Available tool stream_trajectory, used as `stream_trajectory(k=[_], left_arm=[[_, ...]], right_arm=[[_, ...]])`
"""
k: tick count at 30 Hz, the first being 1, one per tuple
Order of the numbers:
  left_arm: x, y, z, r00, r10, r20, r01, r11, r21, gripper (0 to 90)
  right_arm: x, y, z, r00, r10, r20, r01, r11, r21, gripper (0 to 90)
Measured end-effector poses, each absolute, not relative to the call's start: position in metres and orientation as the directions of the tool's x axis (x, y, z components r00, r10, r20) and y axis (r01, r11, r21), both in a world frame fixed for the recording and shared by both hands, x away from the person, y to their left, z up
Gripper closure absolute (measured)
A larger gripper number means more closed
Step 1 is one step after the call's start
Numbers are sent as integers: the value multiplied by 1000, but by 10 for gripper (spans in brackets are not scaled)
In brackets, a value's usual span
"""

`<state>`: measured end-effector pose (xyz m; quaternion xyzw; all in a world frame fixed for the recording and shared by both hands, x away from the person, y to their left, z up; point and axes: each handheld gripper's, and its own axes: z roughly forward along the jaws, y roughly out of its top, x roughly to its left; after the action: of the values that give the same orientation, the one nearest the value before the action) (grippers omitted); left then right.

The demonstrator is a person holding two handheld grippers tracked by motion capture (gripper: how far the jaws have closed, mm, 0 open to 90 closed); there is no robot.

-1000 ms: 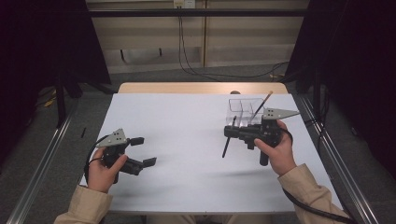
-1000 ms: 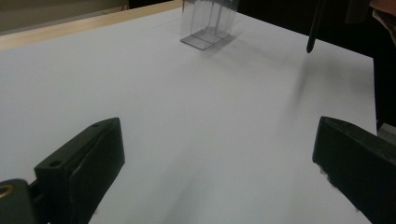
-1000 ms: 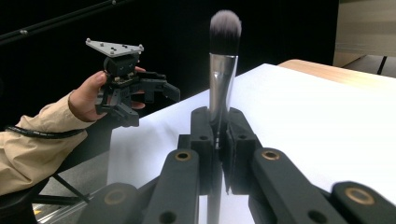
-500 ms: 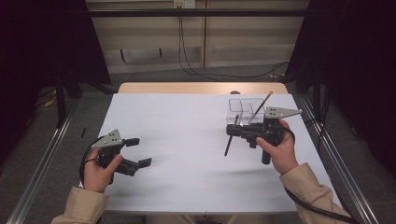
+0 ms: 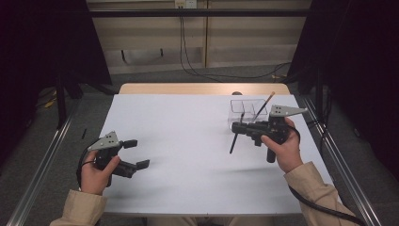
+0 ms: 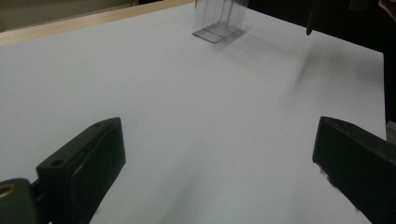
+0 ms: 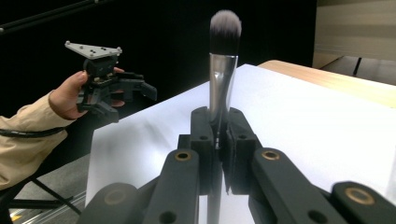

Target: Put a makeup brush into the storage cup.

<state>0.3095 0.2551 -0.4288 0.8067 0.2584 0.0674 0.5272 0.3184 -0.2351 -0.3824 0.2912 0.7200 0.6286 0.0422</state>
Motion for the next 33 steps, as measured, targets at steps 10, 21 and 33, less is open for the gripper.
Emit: stream_trajectory(k=[10,21,33], left_arm=[[309,254,-431,861,479,-173,350,-310,884,26],[309,252,-432,863,474,-176,352,-312,883,26],[310,253,-433,863,473,-179,353,-310,883,26]], right_arm=[[325,-244,-378,-817,504,282,352,47,935,842],[331,-255,-372,-800,538,264,344,52,938,842],[338,-266,-366,-774,586,237,326,49,944,841]])
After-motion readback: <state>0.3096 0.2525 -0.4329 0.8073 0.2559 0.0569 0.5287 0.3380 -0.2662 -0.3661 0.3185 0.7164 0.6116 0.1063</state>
